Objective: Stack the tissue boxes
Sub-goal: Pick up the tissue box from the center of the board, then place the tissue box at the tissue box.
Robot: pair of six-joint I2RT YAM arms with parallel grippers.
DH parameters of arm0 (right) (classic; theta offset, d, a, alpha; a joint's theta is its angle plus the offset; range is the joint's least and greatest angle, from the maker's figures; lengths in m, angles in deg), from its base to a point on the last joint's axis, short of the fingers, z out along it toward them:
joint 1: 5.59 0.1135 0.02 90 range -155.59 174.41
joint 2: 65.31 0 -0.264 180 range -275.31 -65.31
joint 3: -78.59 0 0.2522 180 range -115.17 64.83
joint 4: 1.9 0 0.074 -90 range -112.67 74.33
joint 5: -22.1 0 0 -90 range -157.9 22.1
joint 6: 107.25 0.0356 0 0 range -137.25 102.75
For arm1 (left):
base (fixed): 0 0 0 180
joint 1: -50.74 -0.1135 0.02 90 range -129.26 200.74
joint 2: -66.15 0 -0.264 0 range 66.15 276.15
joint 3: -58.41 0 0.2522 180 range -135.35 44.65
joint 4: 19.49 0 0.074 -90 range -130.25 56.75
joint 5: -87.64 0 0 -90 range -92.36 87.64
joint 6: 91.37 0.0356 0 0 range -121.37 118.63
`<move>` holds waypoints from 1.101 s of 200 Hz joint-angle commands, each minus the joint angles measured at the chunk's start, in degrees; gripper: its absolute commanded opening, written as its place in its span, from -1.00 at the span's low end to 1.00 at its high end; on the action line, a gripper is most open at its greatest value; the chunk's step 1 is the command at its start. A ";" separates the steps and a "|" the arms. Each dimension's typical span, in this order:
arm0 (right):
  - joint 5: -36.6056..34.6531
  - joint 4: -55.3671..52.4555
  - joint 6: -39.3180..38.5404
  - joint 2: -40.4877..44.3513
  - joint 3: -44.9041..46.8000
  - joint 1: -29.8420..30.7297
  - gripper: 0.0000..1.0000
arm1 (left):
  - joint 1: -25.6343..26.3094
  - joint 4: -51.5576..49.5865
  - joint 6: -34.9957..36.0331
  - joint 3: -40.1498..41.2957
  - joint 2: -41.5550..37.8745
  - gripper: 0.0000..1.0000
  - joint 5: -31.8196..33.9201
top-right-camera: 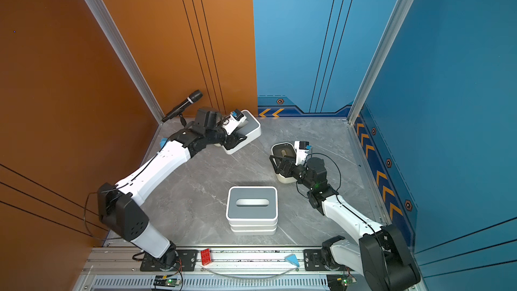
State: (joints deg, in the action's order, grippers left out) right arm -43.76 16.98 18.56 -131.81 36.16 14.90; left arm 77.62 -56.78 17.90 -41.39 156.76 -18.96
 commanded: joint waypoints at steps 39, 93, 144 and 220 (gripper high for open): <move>4.97 -1.33 -2.62 2.03 -3.26 2.27 0.99 | -0.68 -3.62 2.88 10.21 -15.58 -0.43 -0.51; 5.08 -28.40 -6.78 8.14 -11.39 0.54 0.99 | -0.86 -9.44 5.42 15.29 -25.51 -0.42 -3.69; 3.17 -42.44 -5.76 18.09 -11.83 4.53 0.99 | -0.73 -11.99 6.82 16.47 -28.04 -0.41 -8.23; -0.06 -52.79 -1.46 31.31 -10.42 8.94 0.99 | 2.12 -21.82 9.32 11.75 -29.04 -0.41 -14.40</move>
State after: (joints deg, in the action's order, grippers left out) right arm -42.36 -30.69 15.20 -104.32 25.78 23.29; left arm 78.88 -76.28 25.02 -26.42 129.57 -29.65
